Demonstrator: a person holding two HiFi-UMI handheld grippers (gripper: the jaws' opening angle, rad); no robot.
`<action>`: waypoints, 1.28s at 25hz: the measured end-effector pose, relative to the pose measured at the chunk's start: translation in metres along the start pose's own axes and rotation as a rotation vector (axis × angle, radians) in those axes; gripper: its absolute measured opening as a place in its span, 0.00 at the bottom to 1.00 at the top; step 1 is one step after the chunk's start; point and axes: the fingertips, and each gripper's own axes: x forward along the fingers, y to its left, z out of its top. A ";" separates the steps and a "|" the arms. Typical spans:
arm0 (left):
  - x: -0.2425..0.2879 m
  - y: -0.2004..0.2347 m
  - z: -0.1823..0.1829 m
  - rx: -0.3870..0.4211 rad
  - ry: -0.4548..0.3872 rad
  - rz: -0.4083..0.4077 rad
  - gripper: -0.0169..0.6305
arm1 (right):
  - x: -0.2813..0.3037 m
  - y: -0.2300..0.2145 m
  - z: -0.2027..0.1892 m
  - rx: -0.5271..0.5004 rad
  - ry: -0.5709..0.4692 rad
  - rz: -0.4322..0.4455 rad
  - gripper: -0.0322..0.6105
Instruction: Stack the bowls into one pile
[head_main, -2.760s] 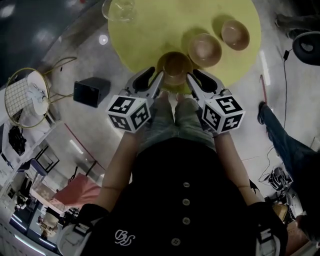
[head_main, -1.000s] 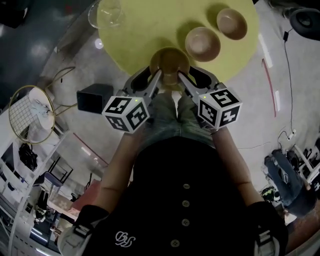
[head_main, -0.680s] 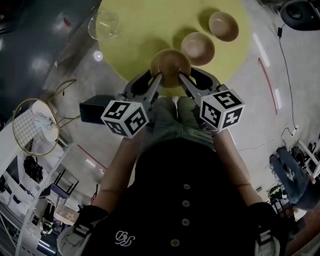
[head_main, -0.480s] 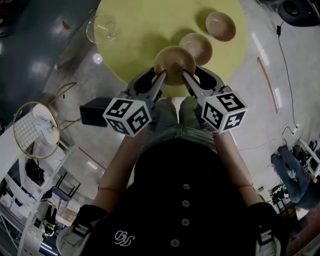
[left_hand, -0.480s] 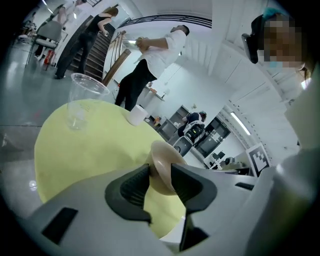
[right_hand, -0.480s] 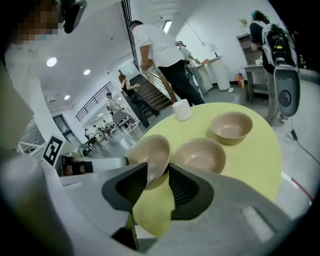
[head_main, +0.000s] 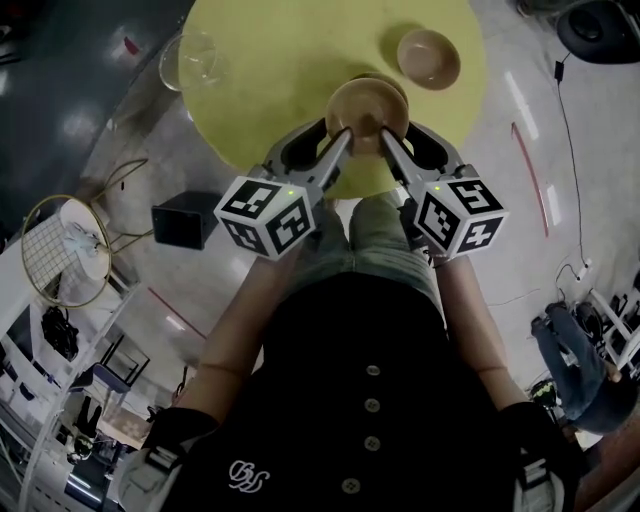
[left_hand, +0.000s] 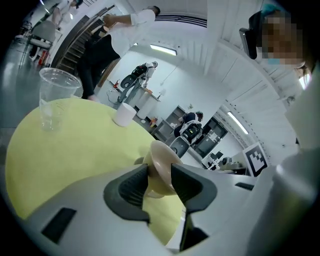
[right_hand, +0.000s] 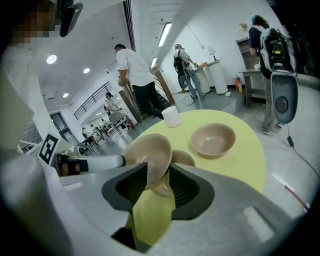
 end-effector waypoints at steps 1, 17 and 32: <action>0.004 -0.002 0.000 -0.002 0.000 0.004 0.24 | 0.000 -0.004 0.002 -0.001 0.004 0.003 0.26; 0.041 0.010 -0.022 0.003 0.048 0.123 0.24 | 0.010 -0.035 -0.013 -0.010 0.103 0.055 0.32; 0.051 0.024 -0.027 0.018 0.061 0.181 0.24 | 0.023 -0.044 -0.019 -0.008 0.137 0.076 0.32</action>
